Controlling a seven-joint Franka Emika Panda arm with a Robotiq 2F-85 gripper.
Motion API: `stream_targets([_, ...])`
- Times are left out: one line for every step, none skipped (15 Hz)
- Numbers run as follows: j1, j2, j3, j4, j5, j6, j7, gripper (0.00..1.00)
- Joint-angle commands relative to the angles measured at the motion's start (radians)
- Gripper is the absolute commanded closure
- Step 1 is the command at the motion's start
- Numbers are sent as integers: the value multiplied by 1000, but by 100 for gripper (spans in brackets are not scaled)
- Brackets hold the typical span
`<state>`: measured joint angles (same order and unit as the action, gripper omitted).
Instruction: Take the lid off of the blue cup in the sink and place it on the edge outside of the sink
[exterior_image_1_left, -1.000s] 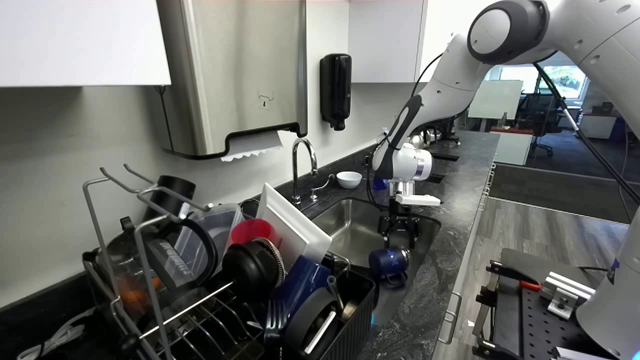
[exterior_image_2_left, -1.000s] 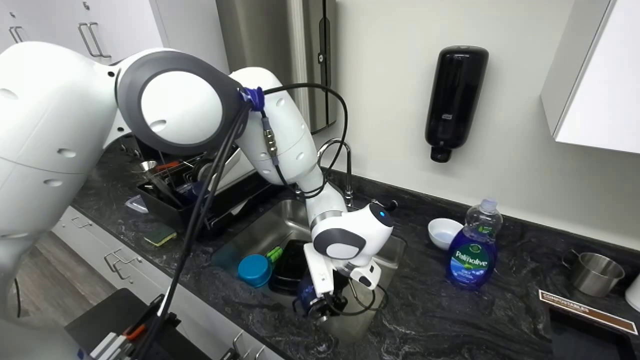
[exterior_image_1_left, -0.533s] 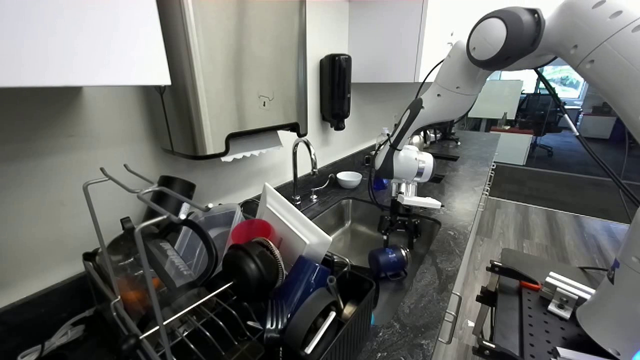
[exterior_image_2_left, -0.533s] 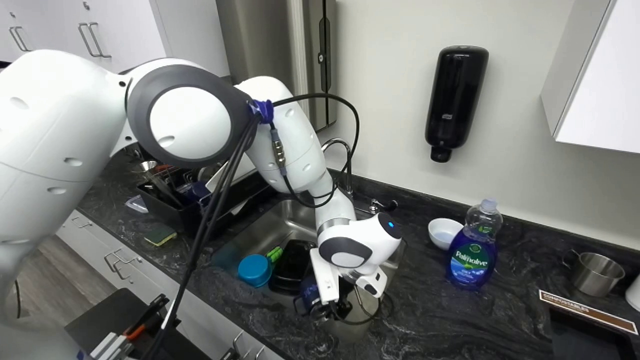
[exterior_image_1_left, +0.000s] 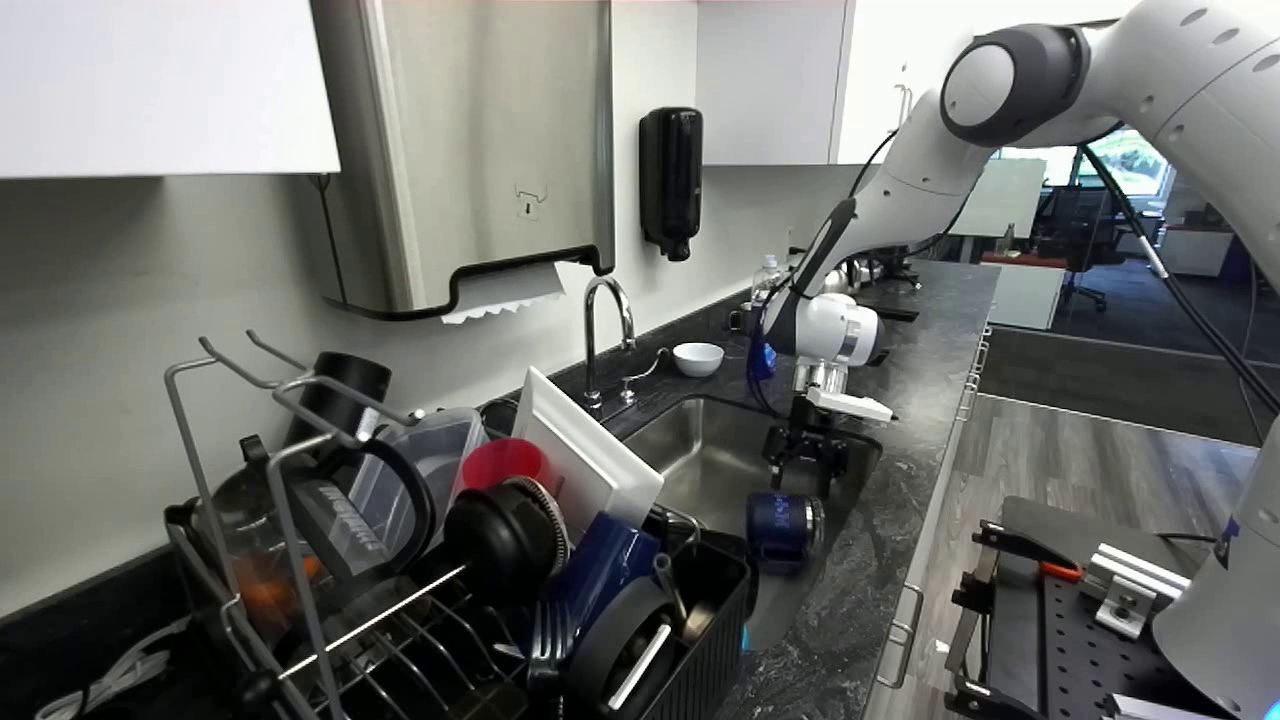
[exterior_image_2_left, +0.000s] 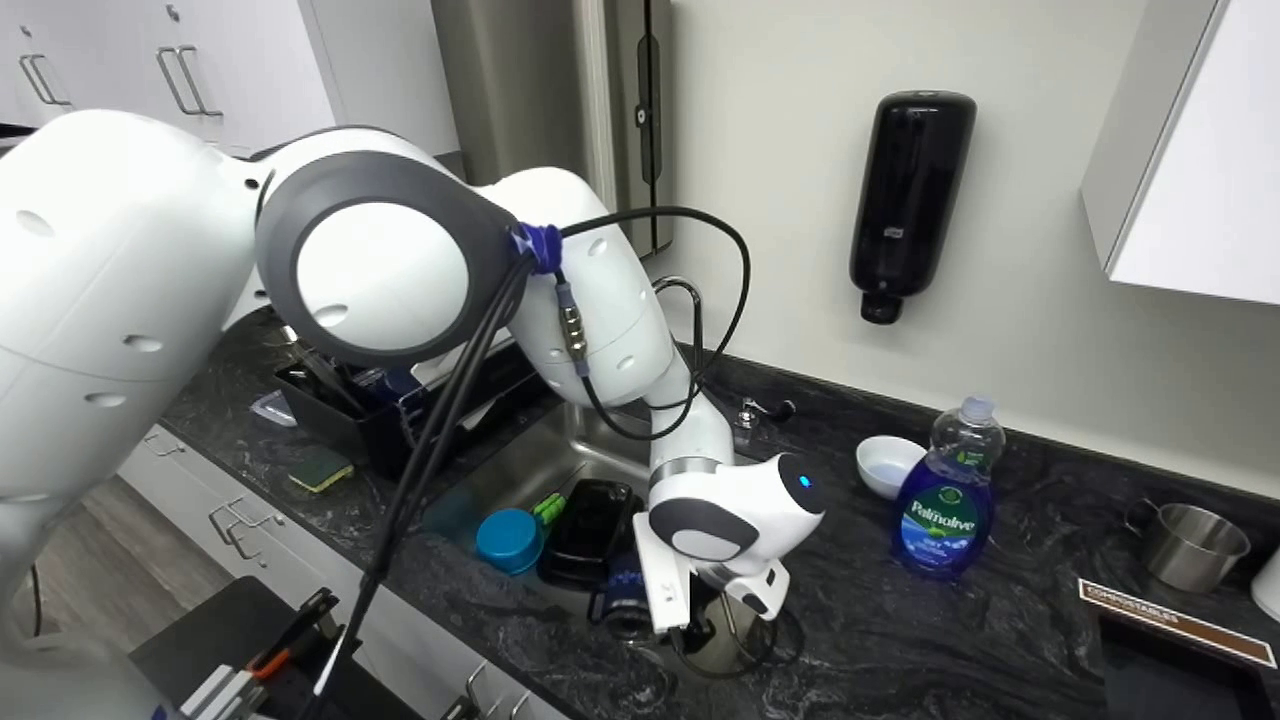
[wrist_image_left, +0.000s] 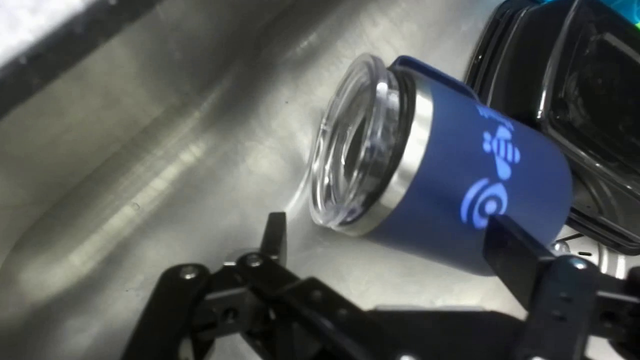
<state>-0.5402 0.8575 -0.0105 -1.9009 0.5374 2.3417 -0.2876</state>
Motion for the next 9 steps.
stream_targets([-28, -10, 53, 3, 54, 12, -64, 0])
stream_targets([-25, -21, 66, -1, 74, 14, -74, 0])
stream_targets([-16, -40, 80, -10, 93, 18, -82, 0])
stream_targets([-3, -60, 91, -21, 107, 24, -93, 0])
stream_targets([4, -72, 101, -25, 122, 25, -104, 0])
stream_targets([13, -87, 106, -30, 134, 24, -112, 0])
stream_targets([22, -94, 109, -29, 146, 22, -114, 0])
stream_targets([32, -104, 106, -28, 154, 12, -107, 0])
stream_targets([44, -110, 95, -27, 155, -10, -81, 0])
